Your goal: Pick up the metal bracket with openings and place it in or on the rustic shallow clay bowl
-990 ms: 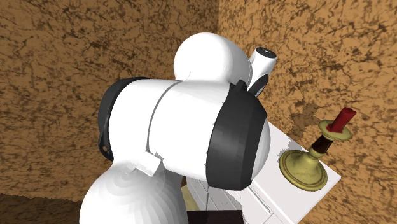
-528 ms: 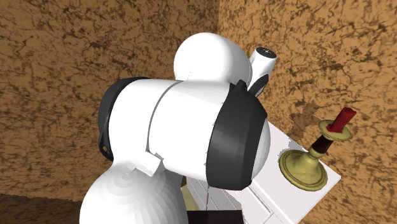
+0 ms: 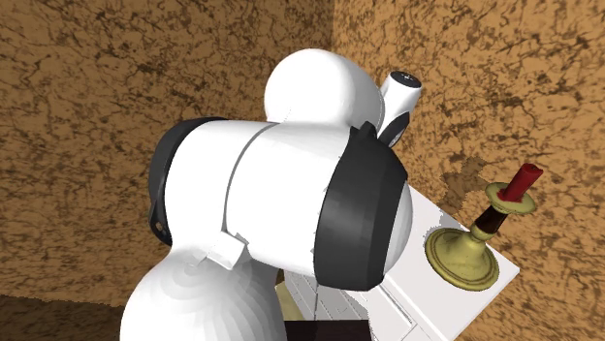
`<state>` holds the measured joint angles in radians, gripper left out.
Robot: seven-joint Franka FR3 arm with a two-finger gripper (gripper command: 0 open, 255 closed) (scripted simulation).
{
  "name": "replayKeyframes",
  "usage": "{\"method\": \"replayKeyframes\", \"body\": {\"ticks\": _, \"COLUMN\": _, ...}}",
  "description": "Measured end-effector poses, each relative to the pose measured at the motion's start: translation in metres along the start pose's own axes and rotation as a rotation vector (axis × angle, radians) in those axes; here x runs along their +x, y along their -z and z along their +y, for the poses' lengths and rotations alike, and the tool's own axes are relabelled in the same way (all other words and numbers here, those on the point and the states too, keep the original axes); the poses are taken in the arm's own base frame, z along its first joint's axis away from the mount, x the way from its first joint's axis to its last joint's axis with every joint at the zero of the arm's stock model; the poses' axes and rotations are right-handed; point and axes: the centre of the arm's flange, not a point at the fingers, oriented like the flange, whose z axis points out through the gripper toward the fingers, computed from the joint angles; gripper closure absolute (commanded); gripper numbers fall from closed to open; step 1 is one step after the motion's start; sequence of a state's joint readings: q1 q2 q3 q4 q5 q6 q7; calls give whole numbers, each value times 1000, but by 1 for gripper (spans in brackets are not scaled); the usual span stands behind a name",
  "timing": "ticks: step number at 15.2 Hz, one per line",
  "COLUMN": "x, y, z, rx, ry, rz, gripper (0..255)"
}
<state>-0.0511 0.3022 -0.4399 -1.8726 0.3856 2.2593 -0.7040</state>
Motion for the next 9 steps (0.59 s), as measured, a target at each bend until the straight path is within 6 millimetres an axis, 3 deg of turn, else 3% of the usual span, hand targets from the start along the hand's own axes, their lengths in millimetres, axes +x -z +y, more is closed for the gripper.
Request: {"method": "replayKeyframes", "body": {"ticks": 9, "x": 9, "y": 44, "z": -3, "rx": 0, "ry": 0, "rz": 0, "gripper": 255}}
